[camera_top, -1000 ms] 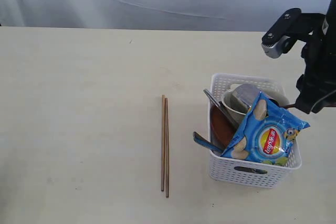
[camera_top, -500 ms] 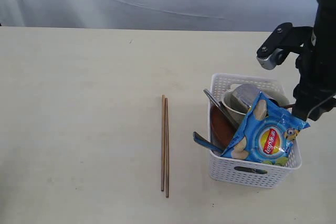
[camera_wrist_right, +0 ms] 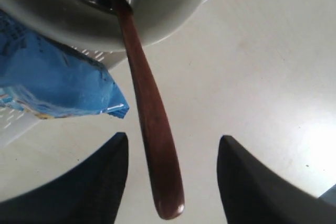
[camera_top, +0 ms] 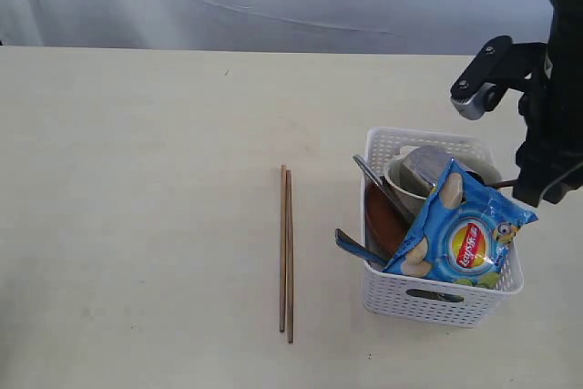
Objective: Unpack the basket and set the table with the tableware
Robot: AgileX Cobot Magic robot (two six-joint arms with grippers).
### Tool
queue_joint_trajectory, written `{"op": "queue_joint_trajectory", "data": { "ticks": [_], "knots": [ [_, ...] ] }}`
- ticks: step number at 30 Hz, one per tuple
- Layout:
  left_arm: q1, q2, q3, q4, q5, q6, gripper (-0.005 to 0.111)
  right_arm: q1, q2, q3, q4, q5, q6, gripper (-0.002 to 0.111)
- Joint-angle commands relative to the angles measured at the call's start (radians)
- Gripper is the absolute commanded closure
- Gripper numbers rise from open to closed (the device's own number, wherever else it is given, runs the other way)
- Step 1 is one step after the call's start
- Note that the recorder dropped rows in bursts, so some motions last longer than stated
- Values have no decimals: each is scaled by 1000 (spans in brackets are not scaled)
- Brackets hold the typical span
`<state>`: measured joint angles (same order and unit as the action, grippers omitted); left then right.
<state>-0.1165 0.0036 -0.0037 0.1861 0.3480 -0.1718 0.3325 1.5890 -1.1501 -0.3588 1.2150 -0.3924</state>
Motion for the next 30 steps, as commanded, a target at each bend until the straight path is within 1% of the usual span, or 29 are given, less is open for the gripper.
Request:
{"op": "queue_joint_trajectory", "data": {
  "ticks": [1,30],
  "knots": [
    [-6,-4,4,-7,-5,-8,107,-1,0,0,-13,-9,4,59],
    [-6,-4,4,-7,-5,-8,107,-6,0,0,-34,-11,30,59]
  ]
}}
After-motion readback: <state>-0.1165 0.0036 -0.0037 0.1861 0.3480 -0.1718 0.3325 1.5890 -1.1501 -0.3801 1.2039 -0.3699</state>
